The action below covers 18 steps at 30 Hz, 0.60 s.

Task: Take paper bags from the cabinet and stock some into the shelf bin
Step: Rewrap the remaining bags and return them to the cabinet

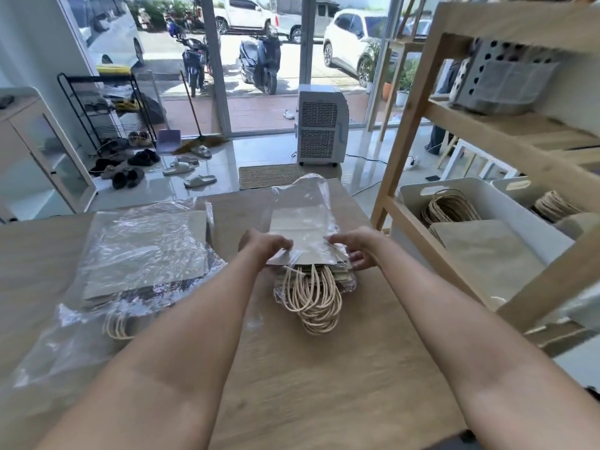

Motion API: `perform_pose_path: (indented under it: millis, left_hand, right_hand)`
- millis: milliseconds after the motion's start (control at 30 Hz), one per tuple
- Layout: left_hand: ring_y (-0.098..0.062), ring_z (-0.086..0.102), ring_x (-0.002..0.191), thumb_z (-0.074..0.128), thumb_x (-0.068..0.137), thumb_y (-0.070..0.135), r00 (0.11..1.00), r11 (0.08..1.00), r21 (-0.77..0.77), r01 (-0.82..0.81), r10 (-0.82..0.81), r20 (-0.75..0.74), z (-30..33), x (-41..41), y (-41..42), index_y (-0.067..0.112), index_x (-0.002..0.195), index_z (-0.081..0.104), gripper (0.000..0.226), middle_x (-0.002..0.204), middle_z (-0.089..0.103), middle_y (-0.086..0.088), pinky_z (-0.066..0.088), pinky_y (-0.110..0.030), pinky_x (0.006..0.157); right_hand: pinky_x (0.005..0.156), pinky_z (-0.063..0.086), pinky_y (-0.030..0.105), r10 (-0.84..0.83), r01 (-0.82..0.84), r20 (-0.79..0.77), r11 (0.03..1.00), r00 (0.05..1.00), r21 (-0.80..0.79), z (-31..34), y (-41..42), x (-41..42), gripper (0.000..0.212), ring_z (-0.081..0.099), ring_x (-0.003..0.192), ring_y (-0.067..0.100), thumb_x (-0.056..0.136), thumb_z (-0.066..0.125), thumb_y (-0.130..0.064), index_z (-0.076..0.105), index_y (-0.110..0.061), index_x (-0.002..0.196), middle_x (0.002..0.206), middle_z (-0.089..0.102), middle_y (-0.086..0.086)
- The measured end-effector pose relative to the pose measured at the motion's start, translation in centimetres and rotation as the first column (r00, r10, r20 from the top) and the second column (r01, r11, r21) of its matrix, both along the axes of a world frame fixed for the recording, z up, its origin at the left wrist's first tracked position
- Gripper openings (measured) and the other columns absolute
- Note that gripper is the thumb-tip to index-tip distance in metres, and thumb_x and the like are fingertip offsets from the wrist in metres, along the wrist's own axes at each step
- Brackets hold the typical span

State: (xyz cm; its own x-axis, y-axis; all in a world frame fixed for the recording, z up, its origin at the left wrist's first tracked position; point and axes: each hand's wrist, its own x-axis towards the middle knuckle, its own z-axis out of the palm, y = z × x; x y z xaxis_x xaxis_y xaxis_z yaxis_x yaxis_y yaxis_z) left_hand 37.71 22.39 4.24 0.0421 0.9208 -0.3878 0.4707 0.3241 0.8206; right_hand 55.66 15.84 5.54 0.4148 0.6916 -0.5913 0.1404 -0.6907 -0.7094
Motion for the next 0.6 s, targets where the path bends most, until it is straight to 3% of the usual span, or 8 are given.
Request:
perform_pose_path:
  millis: [100,167,300,400,500,600]
  left_hand:
    - [-0.031,0.057,0.12,0.088,0.065,0.028,0.998,0.999,0.019,0.051,-0.052,0.022,0.5,-0.4,-2.2,-0.009,0.128,0.052,0.082,0.132,0.057,-0.02,0.048,-0.037,0.101]
    - [-0.03,0.057,0.121,0.089,0.062,0.031,0.994,0.994,0.016,0.104,-0.105,0.034,0.9,-0.8,-4.0,-0.008,0.129,0.051,0.087,0.132,0.057,-0.018,0.047,-0.035,0.101]
    - [-0.025,0.056,0.123,0.091,0.043,0.044,0.958,0.959,-0.036,0.28,-0.276,0.079,-0.5,-1.0,-7.5,-0.003,0.134,0.049,0.11,0.135,0.056,-0.013,0.049,-0.038,0.102]
    - [-0.02,0.062,0.113,0.089,0.028,0.048,0.914,0.914,-0.047,0.403,-0.399,0.074,0.5,-1.5,-12.9,0.005,0.13,0.057,0.115,0.13,0.062,-0.005,0.055,-0.035,0.093]
    - [-0.019,0.059,0.112,0.086,0.068,0.031,0.872,0.877,-0.05,0.477,-0.466,0.15,2.6,-1.9,-19.1,-0.002,0.132,0.046,0.082,0.127,0.057,-0.003,0.052,-0.032,0.094]
    - [-0.026,0.053,0.125,0.081,0.076,0.03,0.831,0.834,-0.09,0.545,-0.523,0.19,2.8,-0.9,-23.2,-0.002,0.141,0.036,0.085,0.139,0.05,-0.01,0.049,-0.039,0.102]
  right_hand:
    - [0.089,0.054,0.04,-0.085,0.085,0.001,0.996,0.996,0.033,0.7,-3.8,-1.1,0.038,0.064,0.103,0.029,0.082,0.073,-0.031,0.051,-0.003,0.093,0.124,0.06,0.017]
    - [0.091,0.054,0.041,-0.136,0.135,0.008,0.989,0.991,0.064,1.1,-6.8,-2.1,0.039,0.065,0.103,0.03,0.082,0.073,-0.03,0.054,-0.002,0.101,0.117,0.061,0.017]
    - [0.082,0.054,0.036,-0.251,0.248,0.033,0.965,0.967,0.088,1.6,-14.9,-4.7,0.04,0.06,0.072,0.022,0.083,0.071,-0.032,0.052,-0.007,0.108,0.088,0.059,0.01]
    - [0.079,0.054,0.033,-0.359,0.358,0.026,0.932,0.933,0.048,1.8,-21.2,-6.4,0.031,0.055,0.066,0.019,0.086,0.068,-0.032,0.051,-0.007,0.094,0.077,0.053,0.007]
    - [0.055,0.05,0.029,-0.437,0.437,0.039,0.899,0.899,0.006,2.4,-27.0,-7.2,0.033,0.048,0.06,0.016,0.086,0.066,-0.037,0.048,-0.009,0.083,0.073,0.048,0.006]
    - [0.063,0.052,0.031,-0.515,0.516,0.04,0.857,0.856,-0.001,2.3,-32.6,-7.5,0.036,0.053,0.063,0.016,0.086,0.066,-0.038,0.05,-0.009,0.1,0.078,0.052,0.006]
